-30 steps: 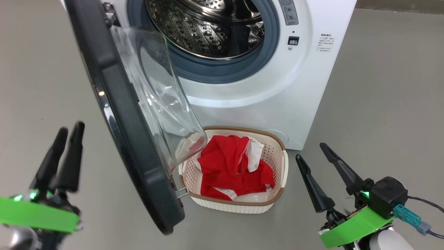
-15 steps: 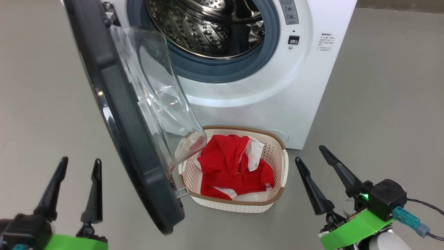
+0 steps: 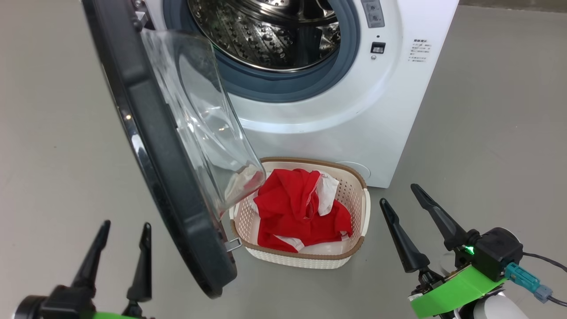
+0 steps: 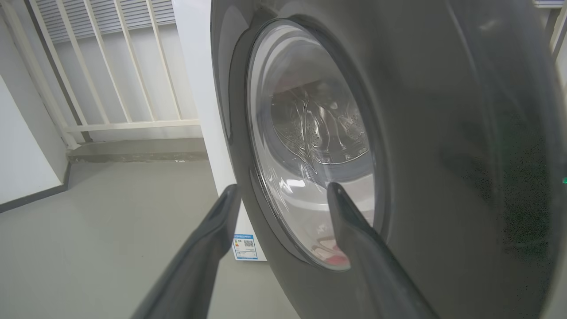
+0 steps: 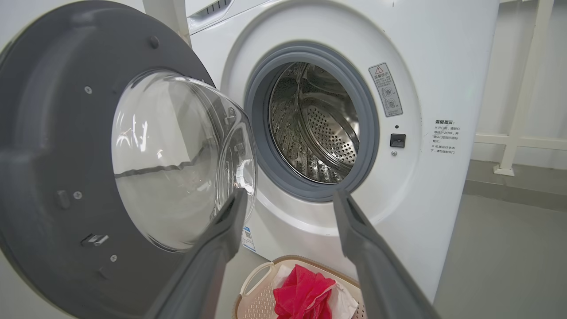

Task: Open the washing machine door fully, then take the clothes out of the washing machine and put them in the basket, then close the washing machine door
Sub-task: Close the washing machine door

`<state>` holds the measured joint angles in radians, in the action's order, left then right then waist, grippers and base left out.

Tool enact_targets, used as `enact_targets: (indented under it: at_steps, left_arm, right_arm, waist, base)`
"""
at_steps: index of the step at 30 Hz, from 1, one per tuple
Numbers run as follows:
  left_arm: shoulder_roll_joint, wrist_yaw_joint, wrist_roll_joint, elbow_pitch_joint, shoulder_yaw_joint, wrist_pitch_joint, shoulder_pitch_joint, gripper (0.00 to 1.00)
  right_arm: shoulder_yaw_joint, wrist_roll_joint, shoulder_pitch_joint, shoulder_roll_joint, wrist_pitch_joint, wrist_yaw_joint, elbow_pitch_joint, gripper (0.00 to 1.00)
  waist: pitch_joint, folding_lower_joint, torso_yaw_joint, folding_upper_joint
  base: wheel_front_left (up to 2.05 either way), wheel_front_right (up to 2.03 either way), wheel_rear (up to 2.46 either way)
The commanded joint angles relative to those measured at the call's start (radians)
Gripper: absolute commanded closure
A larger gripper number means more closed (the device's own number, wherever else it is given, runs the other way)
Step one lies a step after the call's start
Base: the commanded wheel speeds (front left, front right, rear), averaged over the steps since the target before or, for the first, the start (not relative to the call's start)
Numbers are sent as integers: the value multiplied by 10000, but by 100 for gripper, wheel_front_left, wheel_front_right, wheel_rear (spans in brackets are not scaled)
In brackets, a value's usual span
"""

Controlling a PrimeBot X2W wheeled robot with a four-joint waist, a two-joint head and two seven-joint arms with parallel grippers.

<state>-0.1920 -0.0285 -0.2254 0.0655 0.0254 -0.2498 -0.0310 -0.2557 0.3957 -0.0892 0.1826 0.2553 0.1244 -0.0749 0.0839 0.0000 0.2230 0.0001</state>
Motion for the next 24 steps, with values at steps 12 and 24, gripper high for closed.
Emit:
enact_targets:
  at_steps: [12, 24]
  left_arm:
    - [374, -307, 685, -213, -675, -119, -10, 0]
    - [559, -565, 1082, -138, -854, -120, -99, 0]
  right_arm:
    - [-123, -257, -181, 33, 65, 63, 282, 0]
    - [-168, -288, -172, 40, 65, 63, 226, 0]
  waist:
    - [181, 0, 112, -1]
    - [163, 0, 160, -1]
  base:
    - [0, 0, 0]
    - [0, 0, 0]
